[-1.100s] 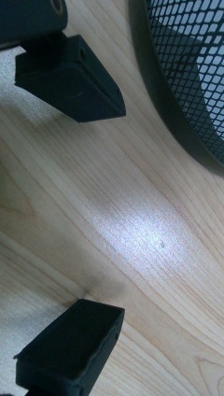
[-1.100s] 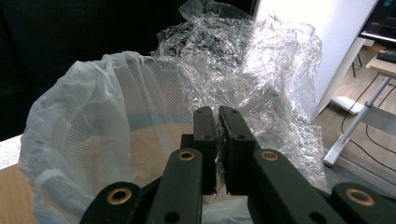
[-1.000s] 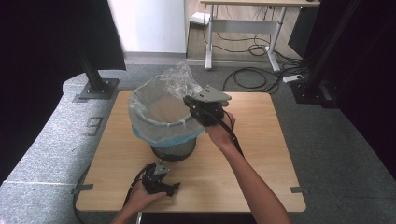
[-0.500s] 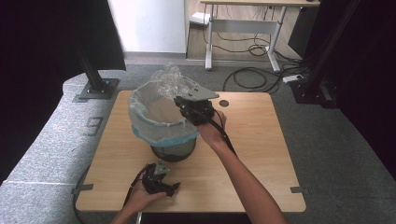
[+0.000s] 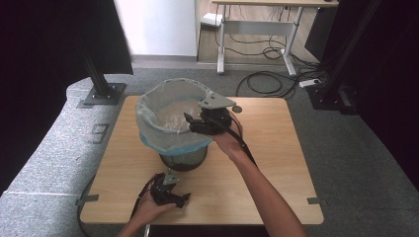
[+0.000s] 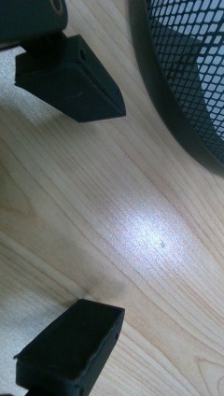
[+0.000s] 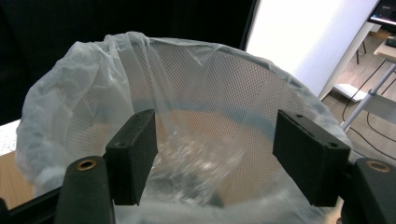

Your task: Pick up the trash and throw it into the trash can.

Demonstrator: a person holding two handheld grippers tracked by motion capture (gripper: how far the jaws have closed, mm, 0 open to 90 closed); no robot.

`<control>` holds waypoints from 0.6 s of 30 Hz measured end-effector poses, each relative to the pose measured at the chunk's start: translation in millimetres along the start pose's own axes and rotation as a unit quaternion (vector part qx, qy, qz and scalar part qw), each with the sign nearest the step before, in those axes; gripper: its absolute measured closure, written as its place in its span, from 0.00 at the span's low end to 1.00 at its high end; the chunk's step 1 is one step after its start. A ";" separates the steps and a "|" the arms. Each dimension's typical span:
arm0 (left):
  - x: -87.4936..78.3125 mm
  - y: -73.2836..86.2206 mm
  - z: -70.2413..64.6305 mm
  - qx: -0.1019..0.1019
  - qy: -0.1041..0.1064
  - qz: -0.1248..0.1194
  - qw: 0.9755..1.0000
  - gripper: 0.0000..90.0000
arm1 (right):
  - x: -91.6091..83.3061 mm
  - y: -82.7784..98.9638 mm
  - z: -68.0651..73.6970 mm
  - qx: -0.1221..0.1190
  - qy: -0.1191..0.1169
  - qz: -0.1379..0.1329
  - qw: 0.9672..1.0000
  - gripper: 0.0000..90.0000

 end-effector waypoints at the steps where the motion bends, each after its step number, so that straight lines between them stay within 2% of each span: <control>1: 0.0 0.0 0.0 0.000 0.000 0.000 1.000 0.06 | -3.9 1.2 -2.6 0.003 -0.002 -0.001 1.000 0.33; 11: -0.3 0.1 -0.1 -0.001 0.000 0.001 1.000 0.06 | -51.9 18.4 -50.5 0.042 0.031 -0.025 0.998 0.33; 18: -0.4 0.0 -0.3 -0.002 0.000 0.000 1.000 0.07 | -73.4 55.2 -77.6 0.054 0.054 -0.012 0.997 0.33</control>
Point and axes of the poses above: each handheld gripper's, and its own axes: x roughly forward along the jaws, y roughly out of its underside, z roughly to its left, the point moved 9 cm from there along x, roughly forward along the jaws, and after that the axes turned 9 degrees about x, right-handed, at the moved point
